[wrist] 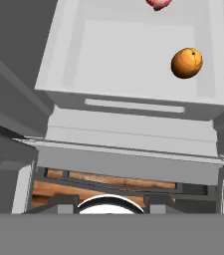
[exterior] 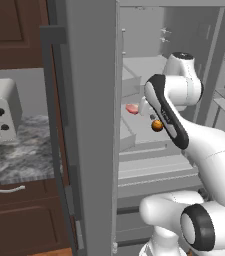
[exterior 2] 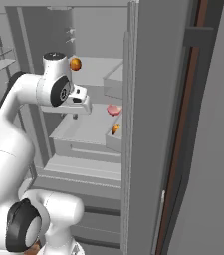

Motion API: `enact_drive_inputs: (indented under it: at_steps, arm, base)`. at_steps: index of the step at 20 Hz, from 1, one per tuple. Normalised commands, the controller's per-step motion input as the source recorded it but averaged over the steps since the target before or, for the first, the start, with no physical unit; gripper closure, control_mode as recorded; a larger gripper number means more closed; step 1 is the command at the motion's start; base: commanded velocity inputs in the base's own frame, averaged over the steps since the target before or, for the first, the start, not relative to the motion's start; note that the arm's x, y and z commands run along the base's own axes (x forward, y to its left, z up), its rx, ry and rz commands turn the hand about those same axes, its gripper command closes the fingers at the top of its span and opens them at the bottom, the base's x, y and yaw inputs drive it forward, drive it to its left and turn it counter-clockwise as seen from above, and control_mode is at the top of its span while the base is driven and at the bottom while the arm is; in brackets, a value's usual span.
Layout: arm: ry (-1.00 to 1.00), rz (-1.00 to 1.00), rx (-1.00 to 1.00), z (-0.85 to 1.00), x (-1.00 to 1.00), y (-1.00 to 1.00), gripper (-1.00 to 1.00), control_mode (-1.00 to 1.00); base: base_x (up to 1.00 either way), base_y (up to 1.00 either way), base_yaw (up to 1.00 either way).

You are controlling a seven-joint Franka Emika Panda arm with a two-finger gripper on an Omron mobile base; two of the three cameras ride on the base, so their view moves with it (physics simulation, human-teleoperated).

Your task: Pick the peach and orange from the fridge and place them on the plate next to the blender to make a fruit smoothie.

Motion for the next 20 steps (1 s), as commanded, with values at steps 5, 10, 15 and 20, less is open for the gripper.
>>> enact_drive_inputs:
  at_steps: [5,10,15,20]
  arm:
    - [-0.02,-0.14,0.03,-0.13,-0.07,-0.43,-1.00,-1.00]
    - [0.00,-0.18,0.00,-0.43,0.02,-0.60,-1.00,-1.00]
    - [-0.06,-0.14,0.01,-0.42,0.20,-0.18,-1.00,-1.00]
    - [-0.04,-0.23,0.03,-0.53,0.74,0.00,-1.00,-1.00]
  base:
    - [0.00,0.00,0.00]
    - [0.00,0.00,0.00]
    - [0.00,0.00,0.00]
    - [0.00,0.00,0.00]
